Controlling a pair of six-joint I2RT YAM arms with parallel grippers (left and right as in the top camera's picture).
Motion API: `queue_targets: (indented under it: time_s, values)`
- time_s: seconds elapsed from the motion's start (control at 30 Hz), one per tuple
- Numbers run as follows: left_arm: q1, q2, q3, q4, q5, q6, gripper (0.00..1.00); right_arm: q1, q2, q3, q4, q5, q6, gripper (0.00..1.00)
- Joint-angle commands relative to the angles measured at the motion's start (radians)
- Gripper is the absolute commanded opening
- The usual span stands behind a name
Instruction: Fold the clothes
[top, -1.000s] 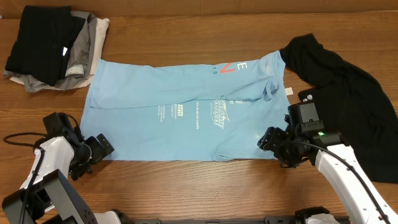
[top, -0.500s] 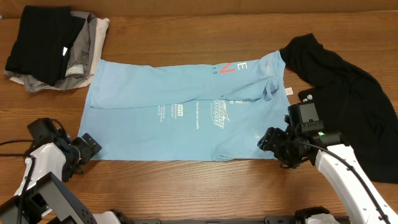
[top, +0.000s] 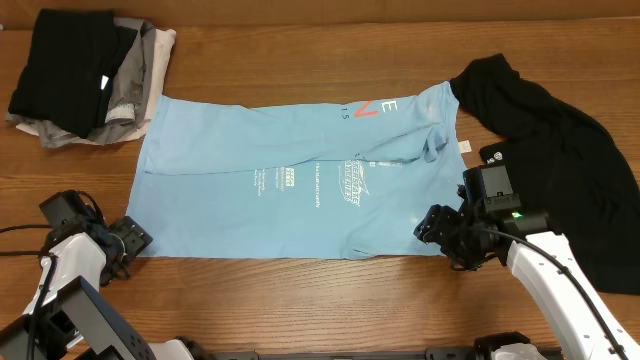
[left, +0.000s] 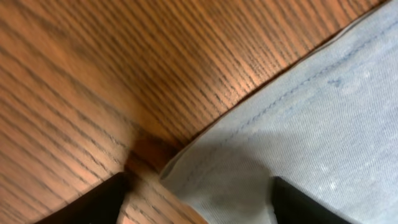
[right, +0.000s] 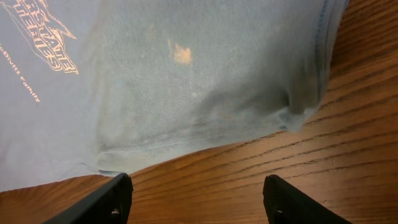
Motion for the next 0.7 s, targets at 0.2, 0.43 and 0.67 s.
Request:
queue_targets:
  time_s: [0.2,0.43,0.67]
  values:
    - [-0.003,0.012,-0.019,0.021,0.080,0.002,0.25,0.005,0.001,-0.006,-0.007,0.002,-0.003,0.70]
    - [-0.003,0.012,-0.019,0.024,0.167,-0.007,0.04,0.005,0.001,-0.008,-0.086,-0.003,0.022,0.61]
    - [-0.003,0.012,-0.019,0.029,0.190,-0.009,0.04,0.039,0.002,-0.087,0.006,0.034,0.100,0.56]
